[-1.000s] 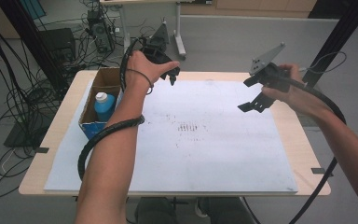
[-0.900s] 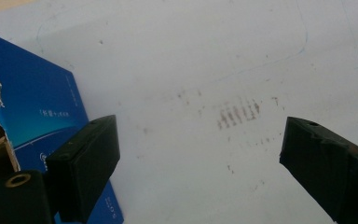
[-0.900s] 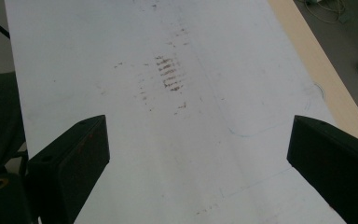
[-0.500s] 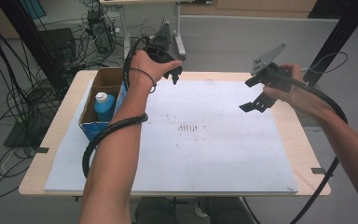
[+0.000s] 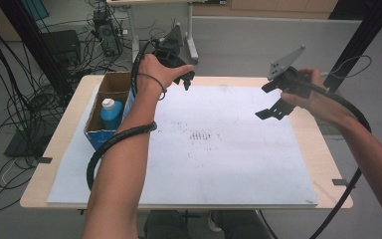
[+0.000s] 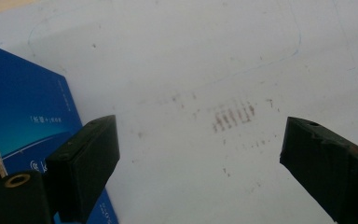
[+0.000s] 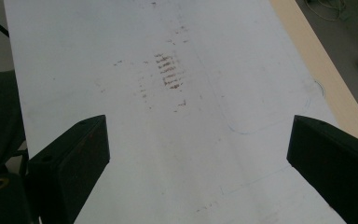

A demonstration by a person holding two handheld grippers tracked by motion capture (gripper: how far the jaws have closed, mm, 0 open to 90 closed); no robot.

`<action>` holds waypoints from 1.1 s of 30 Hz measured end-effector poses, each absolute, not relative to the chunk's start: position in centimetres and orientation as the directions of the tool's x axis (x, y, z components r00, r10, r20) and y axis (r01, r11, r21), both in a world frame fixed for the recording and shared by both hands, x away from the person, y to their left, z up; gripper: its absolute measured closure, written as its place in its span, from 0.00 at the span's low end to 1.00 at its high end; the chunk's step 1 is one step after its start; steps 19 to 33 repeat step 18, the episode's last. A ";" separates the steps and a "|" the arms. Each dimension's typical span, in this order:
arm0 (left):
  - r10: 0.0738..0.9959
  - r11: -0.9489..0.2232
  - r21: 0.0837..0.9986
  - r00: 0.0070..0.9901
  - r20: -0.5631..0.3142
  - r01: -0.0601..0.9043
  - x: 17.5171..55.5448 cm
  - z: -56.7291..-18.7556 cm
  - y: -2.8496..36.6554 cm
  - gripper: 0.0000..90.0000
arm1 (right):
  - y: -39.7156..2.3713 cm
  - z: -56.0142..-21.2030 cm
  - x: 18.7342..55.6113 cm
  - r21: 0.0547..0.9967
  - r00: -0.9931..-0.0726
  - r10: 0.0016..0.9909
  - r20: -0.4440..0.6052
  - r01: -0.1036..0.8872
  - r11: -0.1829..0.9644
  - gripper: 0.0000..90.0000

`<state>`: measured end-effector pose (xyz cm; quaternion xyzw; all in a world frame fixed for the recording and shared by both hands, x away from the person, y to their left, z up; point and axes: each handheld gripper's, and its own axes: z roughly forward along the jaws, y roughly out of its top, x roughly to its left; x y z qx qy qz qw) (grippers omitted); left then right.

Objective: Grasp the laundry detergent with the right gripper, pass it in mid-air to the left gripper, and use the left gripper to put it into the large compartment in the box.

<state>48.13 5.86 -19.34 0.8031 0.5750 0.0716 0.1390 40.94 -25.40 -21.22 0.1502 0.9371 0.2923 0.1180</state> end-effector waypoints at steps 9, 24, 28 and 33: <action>0.943 -0.299 0.307 0.329 -0.050 0.903 48.1 -19.4 5.9 0.13 | -25.3 -21.3 41.0 0.581 -0.929 0.345 -0.131 0.210 0.787 0.07; 0.945 -0.289 0.318 0.322 -0.055 0.903 47.9 -19.3 6.2 0.13 | -25.3 -21.3 40.9 0.578 -0.929 0.346 -0.129 0.213 0.788 0.07; 0.945 -0.289 0.318 0.322 -0.055 0.903 47.9 -19.3 6.2 0.13 | -25.3 -21.3 40.9 0.578 -0.929 0.346 -0.129 0.213 0.788 0.07; 0.945 -0.289 0.318 0.322 -0.055 0.903 47.9 -19.3 6.2 0.13 | -25.3 -21.3 40.9 0.578 -0.929 0.346 -0.129 0.213 0.788 0.07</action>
